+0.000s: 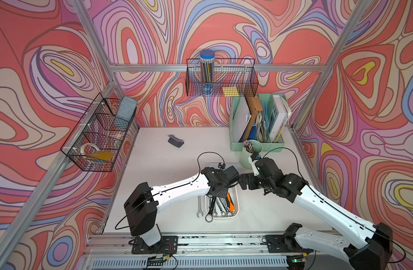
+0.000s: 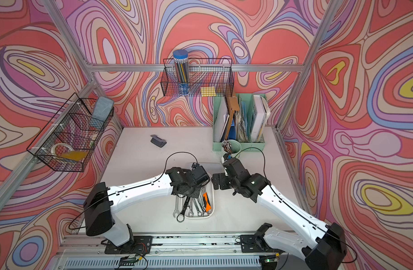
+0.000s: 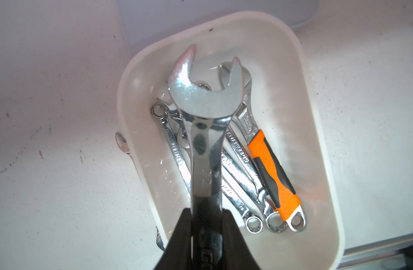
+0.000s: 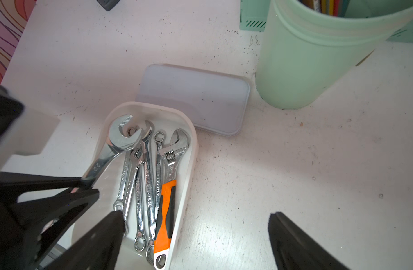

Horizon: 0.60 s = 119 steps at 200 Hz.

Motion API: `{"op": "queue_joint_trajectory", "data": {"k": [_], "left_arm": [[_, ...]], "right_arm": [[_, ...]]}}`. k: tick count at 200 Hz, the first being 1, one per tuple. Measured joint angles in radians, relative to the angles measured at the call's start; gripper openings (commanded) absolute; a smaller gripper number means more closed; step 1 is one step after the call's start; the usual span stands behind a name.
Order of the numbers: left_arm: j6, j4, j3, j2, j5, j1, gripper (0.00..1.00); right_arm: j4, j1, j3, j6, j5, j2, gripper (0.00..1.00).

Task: Take out the wrench from the storage box
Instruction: Place the wrench at the center of the board.

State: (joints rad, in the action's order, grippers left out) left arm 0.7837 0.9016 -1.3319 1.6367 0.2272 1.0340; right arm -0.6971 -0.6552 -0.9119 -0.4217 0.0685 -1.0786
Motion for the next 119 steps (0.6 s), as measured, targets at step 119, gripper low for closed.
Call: {"op": "queue_joint_trajectory", "data": {"k": [119], "left_arm": [[-0.005, -0.095, 0.496, -0.325, 0.049, -0.349, 0.00]], "right_arm": [[0.021, 0.000, 0.000, 0.013, -0.014, -0.021, 0.98]]}}
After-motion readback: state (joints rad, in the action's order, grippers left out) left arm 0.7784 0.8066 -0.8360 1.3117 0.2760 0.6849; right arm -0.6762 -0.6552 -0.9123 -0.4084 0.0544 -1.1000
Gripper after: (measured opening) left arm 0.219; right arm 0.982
